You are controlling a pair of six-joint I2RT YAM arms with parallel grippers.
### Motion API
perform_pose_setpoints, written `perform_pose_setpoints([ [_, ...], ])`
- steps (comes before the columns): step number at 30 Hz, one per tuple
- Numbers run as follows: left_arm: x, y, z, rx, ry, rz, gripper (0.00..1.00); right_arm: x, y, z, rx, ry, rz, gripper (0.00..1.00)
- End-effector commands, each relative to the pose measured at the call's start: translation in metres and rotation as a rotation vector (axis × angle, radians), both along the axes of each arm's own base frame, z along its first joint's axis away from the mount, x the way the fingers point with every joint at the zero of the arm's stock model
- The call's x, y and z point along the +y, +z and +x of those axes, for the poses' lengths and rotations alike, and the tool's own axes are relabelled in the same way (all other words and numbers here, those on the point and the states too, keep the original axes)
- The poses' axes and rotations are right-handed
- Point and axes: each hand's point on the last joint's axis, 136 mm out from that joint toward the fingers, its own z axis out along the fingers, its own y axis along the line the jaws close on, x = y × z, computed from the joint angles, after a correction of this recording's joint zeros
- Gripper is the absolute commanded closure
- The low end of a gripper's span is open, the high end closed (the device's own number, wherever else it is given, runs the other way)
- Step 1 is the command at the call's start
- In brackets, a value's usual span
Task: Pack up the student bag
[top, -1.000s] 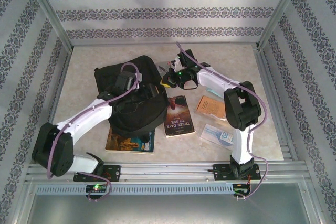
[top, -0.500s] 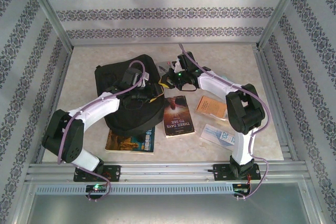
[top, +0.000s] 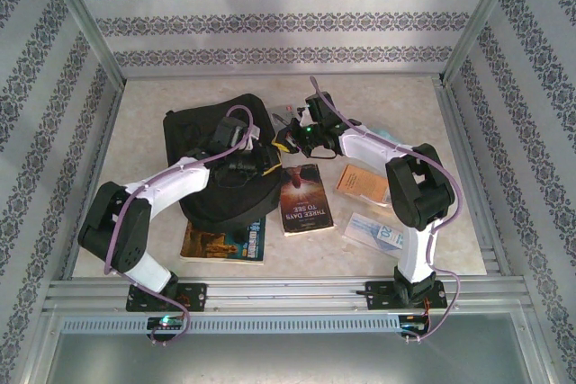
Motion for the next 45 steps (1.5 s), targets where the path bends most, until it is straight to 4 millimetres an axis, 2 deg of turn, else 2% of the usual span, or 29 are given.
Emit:
perform_pose_setpoints([
  [1, -0.007, 0.001, -0.001, -0.017, -0.025, -0.023, 0.87, 0.005, 0.037, -0.001, -0.092, 0.004, 0.049, 1.00],
  [6, -0.001, 0.004, -0.007, -0.030, -0.024, -0.012, 1.00, -0.004, 0.035, -0.001, -0.105, -0.008, 0.017, 1.00],
  [17, 0.011, 0.007, -0.039, -0.027, -0.098, -0.004, 1.00, -0.024, 0.034, 0.011, -0.141, -0.038, -0.045, 1.00],
  [24, 0.011, 0.014, -0.054, -0.052, -0.155, -0.032, 1.00, -0.020, 0.032, 0.013, -0.156, -0.011, -0.057, 1.00],
  [29, 0.006, 0.021, -0.049, -0.075, -0.145, -0.091, 0.95, -0.013, 0.029, 0.010, -0.156, 0.012, -0.055, 1.00],
  [37, -0.003, 0.021, -0.039, -0.054, -0.119, -0.194, 0.85, -0.009, 0.026, 0.005, -0.149, 0.028, -0.043, 1.00],
  [42, -0.005, 0.021, -0.037, -0.053, -0.113, -0.226, 0.85, -0.008, 0.023, 0.003, -0.142, 0.033, -0.041, 1.00],
  [45, -0.006, 0.024, -0.036, -0.059, -0.115, -0.242, 0.80, -0.008, 0.021, 0.002, -0.136, 0.034, -0.040, 1.00],
])
